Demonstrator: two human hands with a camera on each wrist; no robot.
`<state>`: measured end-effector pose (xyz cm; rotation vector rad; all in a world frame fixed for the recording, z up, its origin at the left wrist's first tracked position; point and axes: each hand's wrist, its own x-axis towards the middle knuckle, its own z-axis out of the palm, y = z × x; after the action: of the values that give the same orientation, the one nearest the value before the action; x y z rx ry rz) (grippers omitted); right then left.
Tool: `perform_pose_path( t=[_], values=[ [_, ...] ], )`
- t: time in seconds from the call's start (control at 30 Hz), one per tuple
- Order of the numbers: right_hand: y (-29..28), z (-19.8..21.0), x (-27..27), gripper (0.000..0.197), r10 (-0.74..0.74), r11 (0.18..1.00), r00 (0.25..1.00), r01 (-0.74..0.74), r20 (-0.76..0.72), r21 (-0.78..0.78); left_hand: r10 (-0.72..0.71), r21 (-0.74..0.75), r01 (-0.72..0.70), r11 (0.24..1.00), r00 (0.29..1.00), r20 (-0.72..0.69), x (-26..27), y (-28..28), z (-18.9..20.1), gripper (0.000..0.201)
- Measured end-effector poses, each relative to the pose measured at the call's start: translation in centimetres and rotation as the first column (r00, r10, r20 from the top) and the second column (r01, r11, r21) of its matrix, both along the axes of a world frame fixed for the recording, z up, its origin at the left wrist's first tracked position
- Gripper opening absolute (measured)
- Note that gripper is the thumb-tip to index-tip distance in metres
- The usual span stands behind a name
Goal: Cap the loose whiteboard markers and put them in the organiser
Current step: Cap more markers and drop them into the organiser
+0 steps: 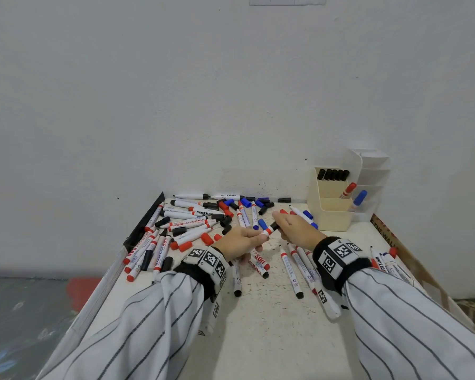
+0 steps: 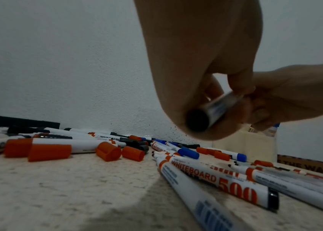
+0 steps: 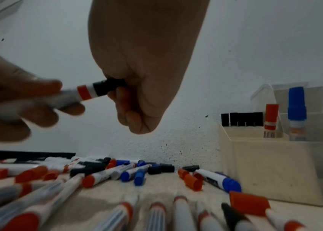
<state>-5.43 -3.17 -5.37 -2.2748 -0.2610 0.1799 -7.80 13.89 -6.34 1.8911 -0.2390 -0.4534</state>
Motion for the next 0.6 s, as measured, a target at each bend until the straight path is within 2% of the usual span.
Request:
perform_pose_path(
  t=[0.07,0.13,0.23,0.3,0.37,0.43,0.5,0.6],
  values=[
    [-0.4,0.5,0.6,0.039,-0.001,1.000,0.996,0.003,0.085,-0.026,0.014,0.109,-0.022,0.994,0.997,0.077,0.7,0.1,-0.2,0.014],
    [-1.1,1.3,1.2,0.037,-0.047,0.998,0.987,0.042,0.156,0.035,0.055,0.286,-0.088,0.954,0.991,0.121,1.4,0.3,-0.7,0.037],
    [-2.7,2.9,2.3,0.030,-0.202,0.971,0.944,0.159,0.262,0.176,0.183,0.598,-0.226,0.769,0.974,0.133,1.6,1.0,-1.3,0.060],
    [-4.2,4.0,3.3,0.024,-0.313,0.937,0.895,0.237,0.317,0.256,0.182,0.747,-0.170,0.642,0.981,0.066,1.7,1.3,-1.7,0.071],
    [-5.7,5.0,4.6,0.022,-0.398,0.902,0.845,0.291,0.357,0.319,0.150,0.813,-0.088,0.576,0.989,0.001,2.0,1.6,-2.1,0.079],
    [-7.3,5.7,6.1,0.022,-0.480,0.866,0.780,0.348,0.401,0.359,0.147,0.794,-0.070,0.604,0.989,-0.024,2.7,1.8,-2.4,0.066],
    [-8.6,6.4,7.4,0.023,-0.544,0.835,0.709,0.404,0.450,0.373,0.178,0.723,-0.093,0.684,0.983,-0.043,3.7,1.9,-2.6,0.052],
    [-9.8,6.8,8.9,0.024,-0.592,0.806,0.643,0.450,0.487,0.385,0.296,0.664,-0.172,0.728,0.952,-0.078,4.8,1.7,-2.1,0.054]
  ],
)
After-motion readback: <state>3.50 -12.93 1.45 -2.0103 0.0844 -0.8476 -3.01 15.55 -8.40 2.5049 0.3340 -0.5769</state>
